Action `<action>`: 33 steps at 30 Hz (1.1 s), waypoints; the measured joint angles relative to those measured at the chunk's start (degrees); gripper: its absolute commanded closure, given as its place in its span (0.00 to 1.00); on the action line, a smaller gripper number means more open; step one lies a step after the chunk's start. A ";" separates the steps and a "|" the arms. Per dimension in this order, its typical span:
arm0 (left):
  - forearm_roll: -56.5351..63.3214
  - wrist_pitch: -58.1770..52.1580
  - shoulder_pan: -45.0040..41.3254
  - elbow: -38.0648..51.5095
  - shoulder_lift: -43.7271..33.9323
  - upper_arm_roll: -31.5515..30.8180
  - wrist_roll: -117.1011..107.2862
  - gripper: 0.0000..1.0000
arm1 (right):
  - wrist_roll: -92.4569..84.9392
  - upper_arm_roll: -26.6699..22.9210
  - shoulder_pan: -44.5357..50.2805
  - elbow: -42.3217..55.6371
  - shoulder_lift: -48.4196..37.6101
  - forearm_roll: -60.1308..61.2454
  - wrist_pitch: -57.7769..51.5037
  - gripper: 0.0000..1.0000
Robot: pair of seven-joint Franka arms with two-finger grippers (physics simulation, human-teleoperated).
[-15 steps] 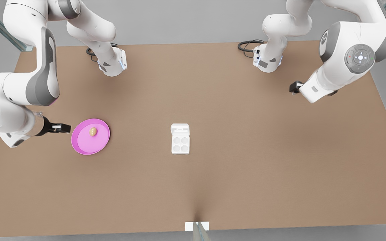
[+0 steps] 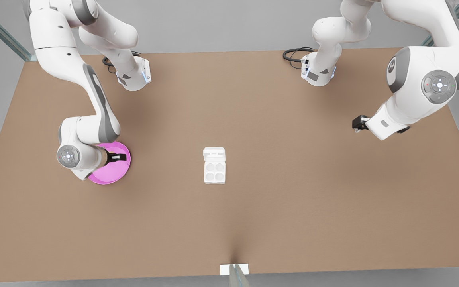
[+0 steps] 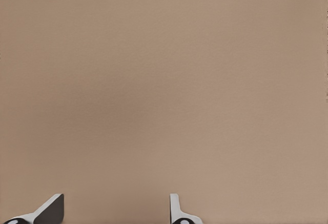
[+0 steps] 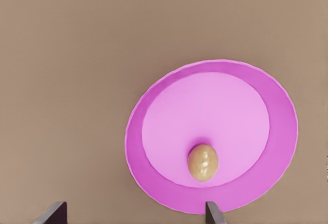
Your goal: Pack egg into the box and close the box lid
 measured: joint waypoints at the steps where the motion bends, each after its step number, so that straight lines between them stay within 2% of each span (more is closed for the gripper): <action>1: 0.01 0.10 -0.09 0.00 0.09 0.00 0.12 0.00 | 0.00 0.00 -1.05 -3.04 -0.86 -0.09 3.71 0.00; 5: 0.02 0.38 0.10 0.00 0.49 0.01 0.53 0.00 | -0.56 0.00 -3.61 -15.41 -3.41 -0.29 21.38 0.00; 12: 0.03 0.55 0.07 0.00 0.54 0.01 1.07 0.00 | -1.58 0.01 -5.99 -16.72 -1.81 -0.39 36.00 0.00; 21: 0.03 0.56 -0.31 -0.08 0.53 0.01 1.48 0.00 | -3.89 -0.08 -8.90 -17.10 1.69 -0.47 40.95 0.00; 33: 0.03 0.46 -0.30 -0.09 0.53 0.01 1.78 0.00 | -5.71 0.00 -10.64 -26.31 -0.29 -0.54 41.82 0.00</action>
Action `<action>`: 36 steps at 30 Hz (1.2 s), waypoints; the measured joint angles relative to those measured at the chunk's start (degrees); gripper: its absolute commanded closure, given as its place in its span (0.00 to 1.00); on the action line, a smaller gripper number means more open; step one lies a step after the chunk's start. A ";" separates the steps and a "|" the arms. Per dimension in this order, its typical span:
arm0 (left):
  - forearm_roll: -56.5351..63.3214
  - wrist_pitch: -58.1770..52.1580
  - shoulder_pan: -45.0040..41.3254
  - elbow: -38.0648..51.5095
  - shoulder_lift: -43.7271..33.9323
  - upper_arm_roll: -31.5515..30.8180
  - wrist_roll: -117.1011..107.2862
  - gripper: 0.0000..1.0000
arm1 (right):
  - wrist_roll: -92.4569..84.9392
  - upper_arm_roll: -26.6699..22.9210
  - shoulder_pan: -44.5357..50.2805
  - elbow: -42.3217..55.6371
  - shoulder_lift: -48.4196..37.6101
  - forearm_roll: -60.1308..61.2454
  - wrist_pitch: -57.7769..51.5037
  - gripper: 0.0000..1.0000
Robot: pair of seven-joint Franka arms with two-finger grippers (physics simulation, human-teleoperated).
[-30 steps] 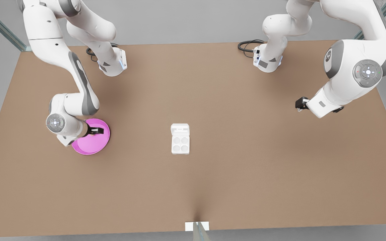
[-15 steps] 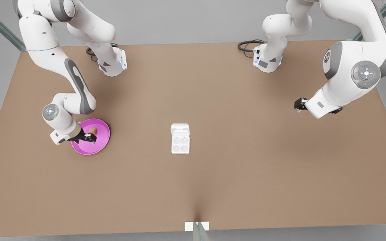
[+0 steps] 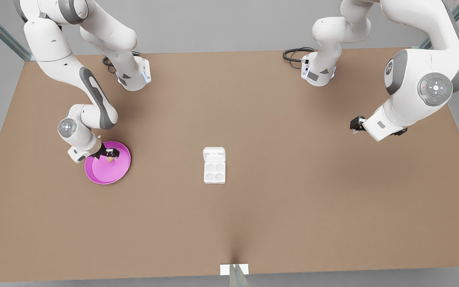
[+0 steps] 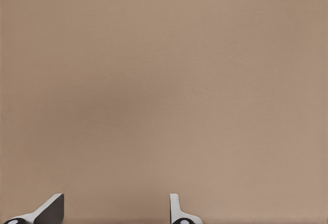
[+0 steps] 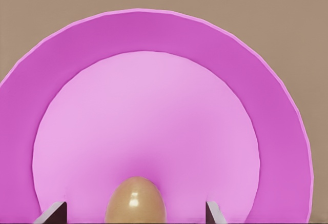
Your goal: Pack egg into the box and close the box lid
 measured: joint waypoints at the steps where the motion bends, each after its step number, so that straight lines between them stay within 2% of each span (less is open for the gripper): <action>1: 0.00 -0.01 0.00 0.00 0.00 0.00 0.02 0.00 | -0.09 0.00 0.00 -0.41 -0.07 0.00 0.03 0.00; 20: -0.01 0.07 0.00 0.00 1.20 0.00 0.22 0.00 | -0.83 -0.09 -0.03 1.31 2.77 -0.01 0.21 0.00; 21: -0.01 0.06 0.00 0.00 1.26 0.00 0.22 0.00 | -0.85 -0.09 -0.09 1.47 2.95 -0.01 0.20 0.07; 22: -0.01 0.06 0.00 0.00 1.29 0.00 0.23 0.00 | -0.92 -0.08 -0.12 1.55 3.02 0.04 0.16 0.40; 23: -0.02 0.04 0.01 0.00 1.30 0.00 0.23 0.00 | -0.99 -0.08 -0.13 1.63 3.05 0.09 0.06 0.53; 24: -0.02 0.02 0.01 0.00 1.31 0.00 0.24 0.00 | -1.06 -0.08 -0.16 1.71 3.06 0.13 -0.04 0.57; 36: 0.00 -0.17 -0.05 0.00 1.32 0.00 0.25 0.00 | -2.63 0.00 -0.19 2.90 2.73 0.65 -1.40 0.61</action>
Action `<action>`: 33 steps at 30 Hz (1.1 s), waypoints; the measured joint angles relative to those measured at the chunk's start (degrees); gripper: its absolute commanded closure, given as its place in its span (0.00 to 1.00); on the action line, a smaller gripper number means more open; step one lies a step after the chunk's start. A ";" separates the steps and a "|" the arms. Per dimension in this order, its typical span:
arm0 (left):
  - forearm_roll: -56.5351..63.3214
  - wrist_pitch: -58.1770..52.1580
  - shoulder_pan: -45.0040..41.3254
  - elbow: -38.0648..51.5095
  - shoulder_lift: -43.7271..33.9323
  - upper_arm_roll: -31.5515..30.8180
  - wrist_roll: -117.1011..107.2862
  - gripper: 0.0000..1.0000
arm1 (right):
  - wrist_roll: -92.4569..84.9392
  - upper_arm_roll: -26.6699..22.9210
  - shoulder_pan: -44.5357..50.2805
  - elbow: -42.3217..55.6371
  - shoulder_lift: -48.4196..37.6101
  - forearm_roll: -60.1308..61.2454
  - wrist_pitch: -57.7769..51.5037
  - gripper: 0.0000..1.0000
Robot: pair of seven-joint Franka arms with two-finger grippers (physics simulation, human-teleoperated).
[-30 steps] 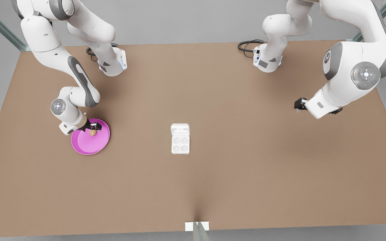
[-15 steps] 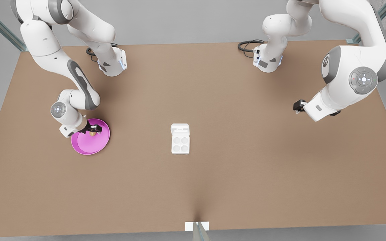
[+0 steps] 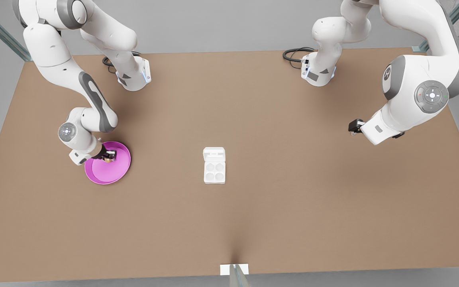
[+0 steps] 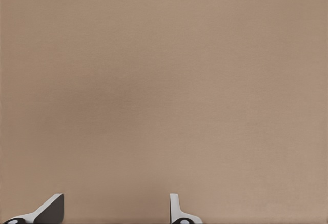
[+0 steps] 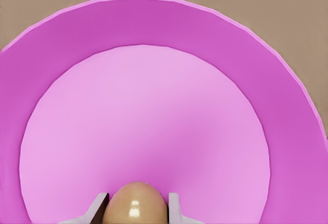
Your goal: Pack egg into the box and close the box lid
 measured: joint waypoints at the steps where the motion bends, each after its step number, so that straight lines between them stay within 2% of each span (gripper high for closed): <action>1: 0.00 -0.02 -0.02 0.00 -0.02 -0.04 -0.02 0.00 | -0.09 0.03 0.24 0.38 -0.22 0.02 -0.69 0.61; 4: 0.00 -0.08 -0.15 0.00 -0.06 -0.08 -0.08 0.00 | -0.34 1.55 0.93 3.29 -2.26 0.23 -3.68 0.61; 9: 0.00 -0.12 -0.12 0.00 -0.03 -0.09 -0.17 0.00 | 0.04 10.12 1.72 16.08 -3.04 1.10 -12.49 0.61; 14: -0.03 -0.13 -0.12 0.00 0.00 -0.09 -0.25 0.00 | 2.61 11.49 9.95 27.59 -1.30 2.47 -19.85 0.61; 22: -0.01 -0.14 -0.12 0.00 0.00 -0.09 -0.34 0.00 | 13.28 10.51 25.96 46.55 12.41 2.61 -25.04 0.61; 27: 0.00 -0.15 -0.12 0.00 0.06 -0.09 -0.36 0.00 | 21.60 4.85 36.71 60.52 21.05 3.42 -28.13 0.61; 29: 0.00 -0.15 -0.12 0.00 0.08 -0.09 -0.37 0.00 | 24.58 0.55 41.69 62.08 22.21 6.58 -29.22 0.62; 33: 0.00 -0.15 -0.12 0.00 0.09 -0.09 -0.39 0.00 | 29.73 -0.61 44.24 55.38 21.12 11.10 -29.68 0.62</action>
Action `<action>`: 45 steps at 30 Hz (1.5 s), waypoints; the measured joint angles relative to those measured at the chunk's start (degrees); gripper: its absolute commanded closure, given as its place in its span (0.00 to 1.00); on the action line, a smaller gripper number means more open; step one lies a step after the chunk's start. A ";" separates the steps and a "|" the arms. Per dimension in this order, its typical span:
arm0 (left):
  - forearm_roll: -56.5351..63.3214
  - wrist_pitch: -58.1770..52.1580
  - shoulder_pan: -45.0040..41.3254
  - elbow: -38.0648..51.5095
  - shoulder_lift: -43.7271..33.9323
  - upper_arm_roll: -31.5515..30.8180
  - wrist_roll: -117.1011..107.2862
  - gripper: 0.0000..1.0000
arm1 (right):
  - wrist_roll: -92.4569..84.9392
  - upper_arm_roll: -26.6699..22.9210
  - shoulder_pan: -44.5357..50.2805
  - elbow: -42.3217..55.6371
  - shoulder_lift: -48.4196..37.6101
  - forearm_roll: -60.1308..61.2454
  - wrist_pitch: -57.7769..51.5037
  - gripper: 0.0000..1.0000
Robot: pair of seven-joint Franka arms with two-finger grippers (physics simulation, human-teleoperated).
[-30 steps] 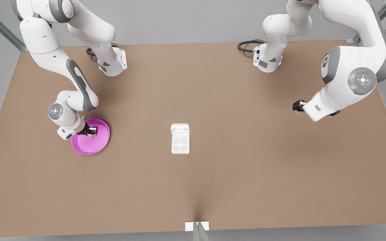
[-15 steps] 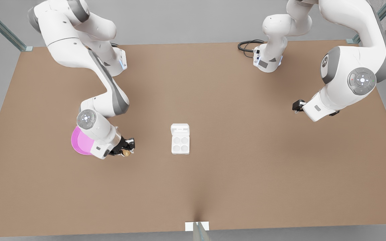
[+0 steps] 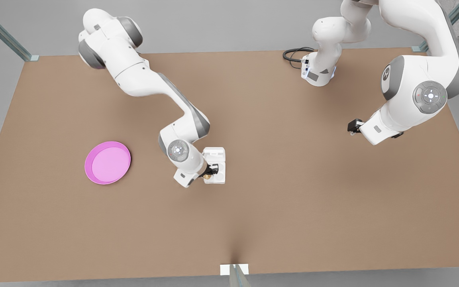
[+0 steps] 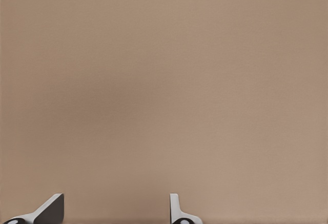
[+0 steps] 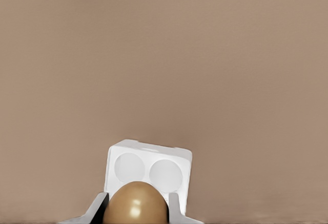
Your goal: Pack egg into the box and close the box lid
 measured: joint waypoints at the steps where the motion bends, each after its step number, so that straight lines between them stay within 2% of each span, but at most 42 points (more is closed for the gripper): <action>1: 0.00 0.00 0.00 0.00 0.00 0.00 0.00 0.00 | 1.22 0.34 0.12 -1.36 -0.50 0.58 0.21 0.62; 9: -0.01 0.00 0.00 0.00 0.17 0.00 -0.02 0.00 | 9.53 0.60 2.70 -3.10 -0.99 1.97 2.48 0.61; 16: -0.03 -0.08 0.00 0.00 0.18 0.00 -0.04 0.00 | 14.42 0.10 3.59 -2.43 2.28 1.03 3.18 0.56; 17: -0.03 -0.10 0.00 0.00 0.18 -0.01 -0.04 0.00 | 15.00 0.09 3.61 -2.40 2.59 0.89 3.20 0.53; 18: -0.02 -0.11 0.00 0.00 0.18 -0.02 -0.04 0.00 | 15.60 0.10 3.58 -2.42 2.81 0.73 3.19 0.33; 19: -0.02 -0.12 -0.01 0.00 0.18 -0.01 -0.04 0.00 | 16.22 0.09 3.52 -2.41 2.92 0.52 3.15 0.00; 23: -0.01 -0.15 0.00 0.00 0.18 0.00 -0.04 0.00 | 18.26 0.09 3.40 -1.63 2.87 -0.06 2.88 0.00; 26: 0.00 -0.15 0.00 0.00 0.24 0.00 -0.05 0.00 | 18.80 0.30 1.87 7.42 1.69 -8.84 2.66 0.00; 27: 0.00 -0.14 0.00 0.00 0.29 0.00 -0.05 0.00 | 17.96 0.42 -1.06 10.52 -1.27 -11.24 2.55 0.00; 29: 0.00 -0.23 0.02 -0.08 0.36 -0.03 -0.05 0.00 | 14.78 -0.20 -9.69 12.44 -12.51 -14.11 -2.66 0.00; 31: 0.09 -2.73 -2.75 -0.14 1.26 0.04 -0.85 0.00 | 10.71 -0.84 -24.94 1.37 -28.46 -12.70 -11.58 0.00; 32: -0.78 -4.53 -8.69 0.00 3.06 0.10 -2.52 0.16 | 8.91 -0.96 -29.38 -1.95 -32.60 -12.12 -15.32 0.00; 33: -3.87 -5.61 -17.87 1.49 6.84 0.07 -5.21 0.66 | 7.19 -1.05 -31.99 -2.98 -33.52 -11.66 -18.49 0.00; 34: -8.20 -5.53 -26.41 2.88 9.88 -0.06 -8.31 0.79 | 5.55 -1.13 -33.26 -3.36 -32.83 -11.32 -21.18 0.00; 36: -14.92 -4.03 -37.22 3.94 13.24 -0.21 -15.08 0.79 | 2.47 -1.25 -32.76 -2.82 -29.20 -10.99 -25.36 0.00; 39: -20.32 2.87 -46.58 4.28 18.35 -0.18 -26.38 0.79 | -1.55 -1.37 -32.61 -1.99 -26.96 -10.78 -30.39 0.00; 45: -23.15 17.64 -51.31 4.15 26.88 0.02 -46.05 0.79 | -7.84 -1.42 -34.19 -0.58 -26.59 -10.80 -35.71 0.00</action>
